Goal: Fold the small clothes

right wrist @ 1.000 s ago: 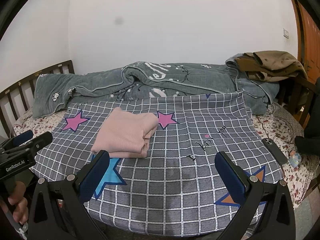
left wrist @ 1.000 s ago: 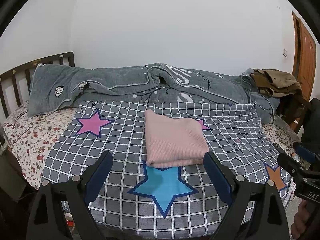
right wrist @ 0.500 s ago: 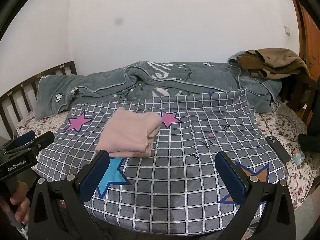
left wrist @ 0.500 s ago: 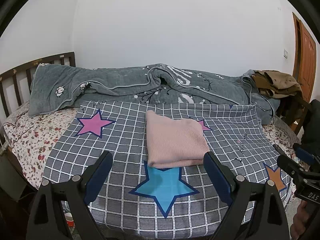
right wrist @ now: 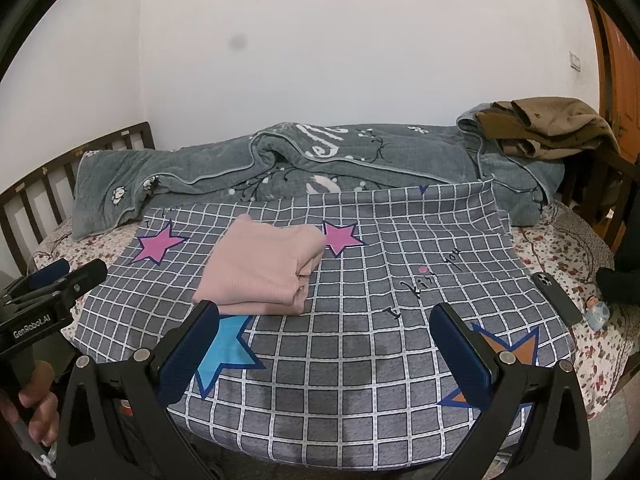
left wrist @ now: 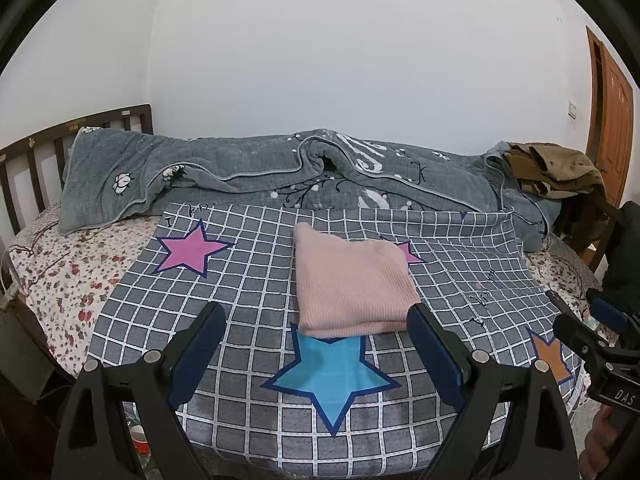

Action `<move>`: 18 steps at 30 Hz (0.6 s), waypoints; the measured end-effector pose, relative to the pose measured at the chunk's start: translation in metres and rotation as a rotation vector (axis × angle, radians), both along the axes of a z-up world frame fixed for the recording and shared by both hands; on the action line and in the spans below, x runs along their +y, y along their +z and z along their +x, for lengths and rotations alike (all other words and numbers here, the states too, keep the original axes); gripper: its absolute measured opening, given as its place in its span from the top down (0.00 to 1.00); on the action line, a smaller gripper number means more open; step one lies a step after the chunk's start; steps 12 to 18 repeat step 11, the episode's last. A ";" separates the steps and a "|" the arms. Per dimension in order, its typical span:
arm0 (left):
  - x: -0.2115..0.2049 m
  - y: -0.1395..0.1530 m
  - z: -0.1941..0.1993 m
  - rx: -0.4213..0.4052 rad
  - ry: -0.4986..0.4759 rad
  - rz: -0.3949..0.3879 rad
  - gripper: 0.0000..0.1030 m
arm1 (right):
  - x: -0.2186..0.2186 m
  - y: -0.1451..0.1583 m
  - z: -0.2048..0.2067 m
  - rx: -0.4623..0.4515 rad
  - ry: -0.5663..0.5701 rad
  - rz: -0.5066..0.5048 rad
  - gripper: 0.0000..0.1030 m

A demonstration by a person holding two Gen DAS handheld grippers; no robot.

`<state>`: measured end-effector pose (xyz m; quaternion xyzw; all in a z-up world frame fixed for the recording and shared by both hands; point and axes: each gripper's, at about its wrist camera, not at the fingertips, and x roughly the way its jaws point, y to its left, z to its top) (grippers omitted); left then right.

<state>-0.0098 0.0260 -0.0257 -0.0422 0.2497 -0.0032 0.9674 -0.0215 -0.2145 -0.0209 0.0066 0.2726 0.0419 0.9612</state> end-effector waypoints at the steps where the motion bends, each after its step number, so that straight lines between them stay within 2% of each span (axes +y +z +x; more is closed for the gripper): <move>1: 0.000 0.000 0.000 -0.001 0.001 0.002 0.11 | 0.000 0.000 0.000 -0.001 0.000 -0.001 0.00; 18: -0.001 0.005 -0.002 -0.003 0.002 -0.006 0.11 | 0.000 0.001 0.000 0.012 0.017 0.025 0.00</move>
